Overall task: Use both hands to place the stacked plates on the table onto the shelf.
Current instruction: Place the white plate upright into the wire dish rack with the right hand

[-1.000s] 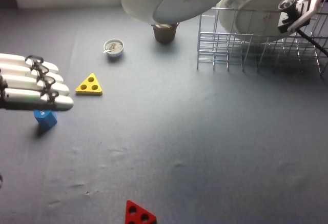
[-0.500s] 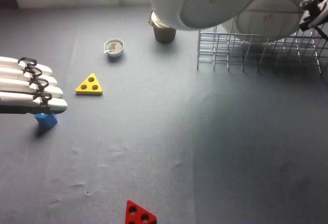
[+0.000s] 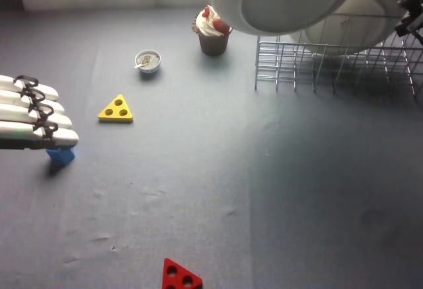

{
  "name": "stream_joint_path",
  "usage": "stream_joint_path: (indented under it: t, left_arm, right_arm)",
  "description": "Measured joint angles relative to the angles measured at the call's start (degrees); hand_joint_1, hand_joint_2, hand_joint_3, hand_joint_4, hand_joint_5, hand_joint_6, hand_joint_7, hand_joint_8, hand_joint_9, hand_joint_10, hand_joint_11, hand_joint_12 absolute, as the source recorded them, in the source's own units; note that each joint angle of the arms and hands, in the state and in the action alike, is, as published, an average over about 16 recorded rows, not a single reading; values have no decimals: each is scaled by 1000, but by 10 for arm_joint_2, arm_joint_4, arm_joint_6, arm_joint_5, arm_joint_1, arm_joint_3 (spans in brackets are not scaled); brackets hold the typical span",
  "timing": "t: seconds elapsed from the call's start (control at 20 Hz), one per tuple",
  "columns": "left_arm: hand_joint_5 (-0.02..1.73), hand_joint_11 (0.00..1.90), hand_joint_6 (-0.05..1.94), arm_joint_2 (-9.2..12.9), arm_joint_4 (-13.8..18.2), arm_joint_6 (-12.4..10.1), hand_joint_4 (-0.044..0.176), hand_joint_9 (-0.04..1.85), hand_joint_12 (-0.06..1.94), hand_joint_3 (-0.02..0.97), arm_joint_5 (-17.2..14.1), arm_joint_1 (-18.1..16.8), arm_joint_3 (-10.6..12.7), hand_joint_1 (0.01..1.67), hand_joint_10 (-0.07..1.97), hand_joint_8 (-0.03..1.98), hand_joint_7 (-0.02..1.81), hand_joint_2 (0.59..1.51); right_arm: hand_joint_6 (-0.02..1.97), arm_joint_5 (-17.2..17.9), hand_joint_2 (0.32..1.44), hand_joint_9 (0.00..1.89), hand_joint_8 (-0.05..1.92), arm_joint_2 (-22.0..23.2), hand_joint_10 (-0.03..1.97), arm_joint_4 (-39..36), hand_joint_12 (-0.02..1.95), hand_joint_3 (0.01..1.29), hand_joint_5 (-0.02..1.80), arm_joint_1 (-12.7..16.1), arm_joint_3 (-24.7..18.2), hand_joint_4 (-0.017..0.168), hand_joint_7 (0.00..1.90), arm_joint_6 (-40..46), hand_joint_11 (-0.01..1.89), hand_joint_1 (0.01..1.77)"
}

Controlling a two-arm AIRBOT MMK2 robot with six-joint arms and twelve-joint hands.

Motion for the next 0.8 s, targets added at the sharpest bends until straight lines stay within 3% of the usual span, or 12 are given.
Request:
stream_joint_path:
  t: [0.4,0.8]
  left_arm:
    - [82,102,14,14,2,0,4,127,12,4,7,0,-18,110,8,2,144,944]
    - [92,105,14,22,-6,0,5,137,12,4,29,0,-51,118,8,1,151,938]
  right_arm:
    - [905,-45,916,1173,505,3,668,32,700,13,955,8,15,-8,1112,-1,1179,1470]
    - [886,-56,919,1146,610,8,769,38,161,14,964,10,31,-8,1088,-1,1325,1458]
